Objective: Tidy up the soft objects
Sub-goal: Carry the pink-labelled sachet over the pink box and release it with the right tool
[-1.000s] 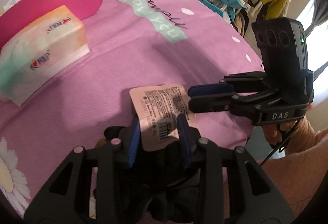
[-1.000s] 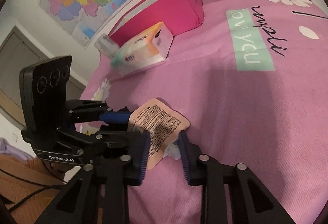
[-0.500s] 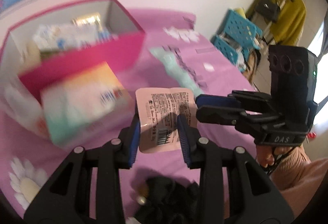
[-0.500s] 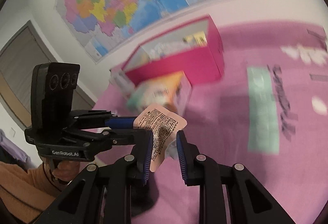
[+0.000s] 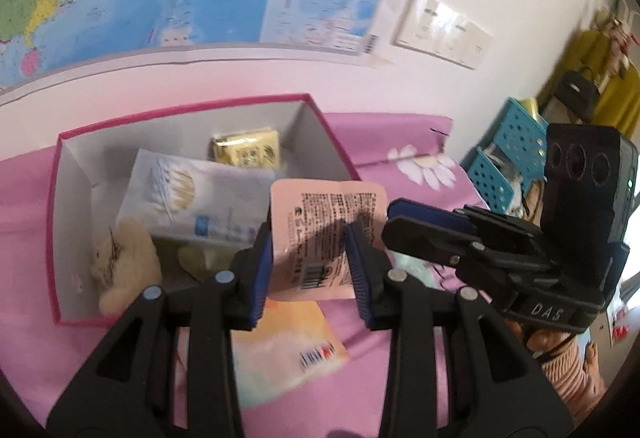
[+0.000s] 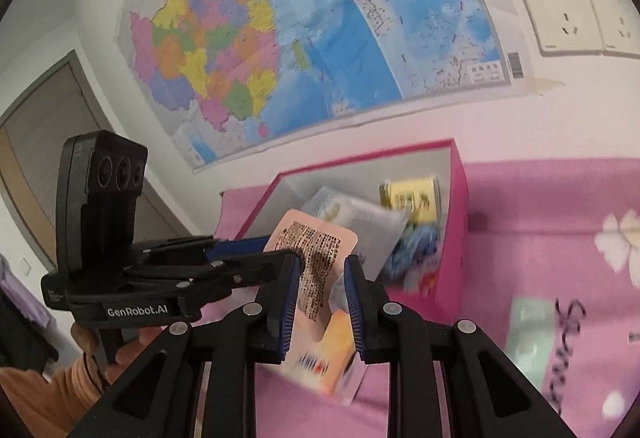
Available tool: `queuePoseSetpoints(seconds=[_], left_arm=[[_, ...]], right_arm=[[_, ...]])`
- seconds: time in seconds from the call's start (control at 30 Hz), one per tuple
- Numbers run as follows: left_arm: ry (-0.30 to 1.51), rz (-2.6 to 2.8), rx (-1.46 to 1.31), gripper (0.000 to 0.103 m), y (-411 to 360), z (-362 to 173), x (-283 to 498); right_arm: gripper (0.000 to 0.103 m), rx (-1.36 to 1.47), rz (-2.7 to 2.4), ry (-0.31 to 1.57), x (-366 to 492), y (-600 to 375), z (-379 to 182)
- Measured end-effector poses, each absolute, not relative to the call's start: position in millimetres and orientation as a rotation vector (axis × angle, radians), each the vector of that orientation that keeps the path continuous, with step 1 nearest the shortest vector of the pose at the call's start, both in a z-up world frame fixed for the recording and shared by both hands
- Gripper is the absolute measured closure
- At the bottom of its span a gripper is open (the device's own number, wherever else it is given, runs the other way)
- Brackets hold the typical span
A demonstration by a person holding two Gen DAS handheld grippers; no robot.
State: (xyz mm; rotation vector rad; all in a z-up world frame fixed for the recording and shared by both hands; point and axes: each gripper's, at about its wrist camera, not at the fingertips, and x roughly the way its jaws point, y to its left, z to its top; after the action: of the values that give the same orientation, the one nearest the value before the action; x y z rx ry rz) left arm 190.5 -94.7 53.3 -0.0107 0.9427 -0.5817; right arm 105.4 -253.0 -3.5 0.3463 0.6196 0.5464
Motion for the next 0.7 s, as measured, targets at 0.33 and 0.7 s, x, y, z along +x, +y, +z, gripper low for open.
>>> queuePoseSetpoints(seconds=[0.33,0.7], left_arm=[[1.001,-0.51,-0.01,0.067,-107,30,224],[0.89,-0.591,0.018,0.066,-86,55,169]], right_arm=[[0.081,0.321,0.511,0.681,156,-246,-14],[0.079,0.372,0.542,0.65,114,-266,-13]])
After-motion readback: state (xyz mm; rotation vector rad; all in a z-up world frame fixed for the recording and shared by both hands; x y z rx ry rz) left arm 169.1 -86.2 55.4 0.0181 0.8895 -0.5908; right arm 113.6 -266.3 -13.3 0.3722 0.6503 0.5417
